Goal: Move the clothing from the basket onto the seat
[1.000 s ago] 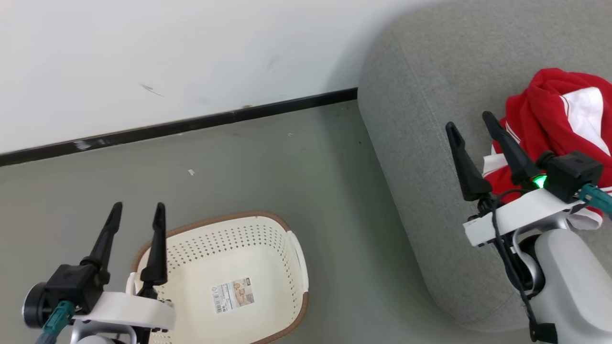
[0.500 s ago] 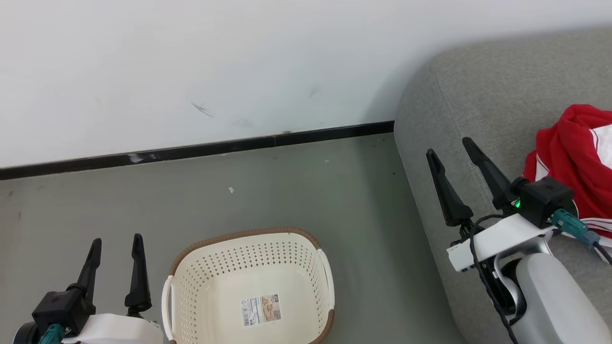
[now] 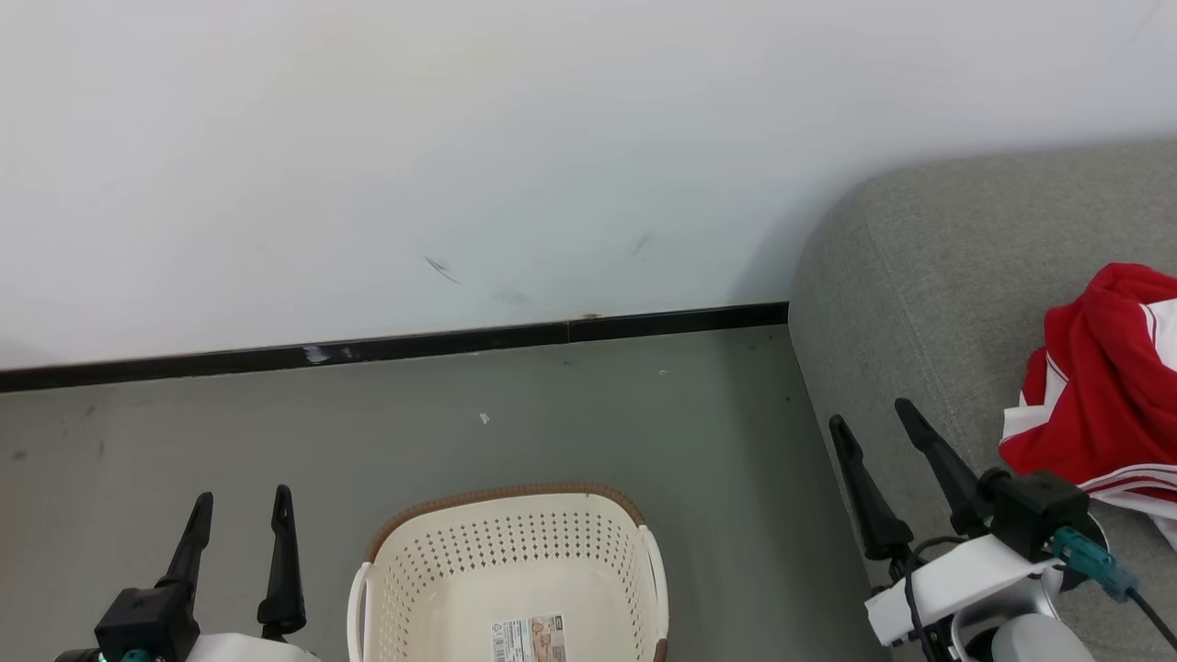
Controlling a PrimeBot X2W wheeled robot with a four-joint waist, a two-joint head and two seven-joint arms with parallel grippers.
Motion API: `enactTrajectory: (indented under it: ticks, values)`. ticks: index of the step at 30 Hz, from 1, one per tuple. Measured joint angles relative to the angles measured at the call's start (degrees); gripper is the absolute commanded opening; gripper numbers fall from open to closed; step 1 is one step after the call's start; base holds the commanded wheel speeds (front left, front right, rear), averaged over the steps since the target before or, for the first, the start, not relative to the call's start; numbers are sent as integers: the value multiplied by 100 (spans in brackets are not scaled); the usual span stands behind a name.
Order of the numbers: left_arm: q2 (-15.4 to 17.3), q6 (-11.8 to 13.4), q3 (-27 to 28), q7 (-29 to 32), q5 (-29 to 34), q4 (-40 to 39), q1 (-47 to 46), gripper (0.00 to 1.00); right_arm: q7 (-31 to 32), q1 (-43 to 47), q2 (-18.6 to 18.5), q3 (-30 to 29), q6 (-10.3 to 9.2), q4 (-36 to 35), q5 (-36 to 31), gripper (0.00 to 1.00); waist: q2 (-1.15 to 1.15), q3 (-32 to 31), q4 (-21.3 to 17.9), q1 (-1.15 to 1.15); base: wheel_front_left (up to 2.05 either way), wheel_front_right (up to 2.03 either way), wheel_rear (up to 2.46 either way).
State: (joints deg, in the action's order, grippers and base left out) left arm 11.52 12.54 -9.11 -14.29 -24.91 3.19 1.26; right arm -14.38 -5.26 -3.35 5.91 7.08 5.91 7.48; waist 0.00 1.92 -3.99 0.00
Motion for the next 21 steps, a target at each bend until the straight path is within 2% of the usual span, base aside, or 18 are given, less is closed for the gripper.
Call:
enactTrajectory:
  ticks: [10, 21]
  values:
    - [-18, 0, -107, 0, 105, 191, 300, 100, 0, 624, 82, 4, 0, -133, -53, 100, 0, -343, 45, 0, 0, 0, 0]
    - [-10, 48, -160, 0, 299, 342, 507, 100, 0, 875, 87, 113, 0, -358, -8, 100, 0, -479, 30, 0, 0, 0, 0]
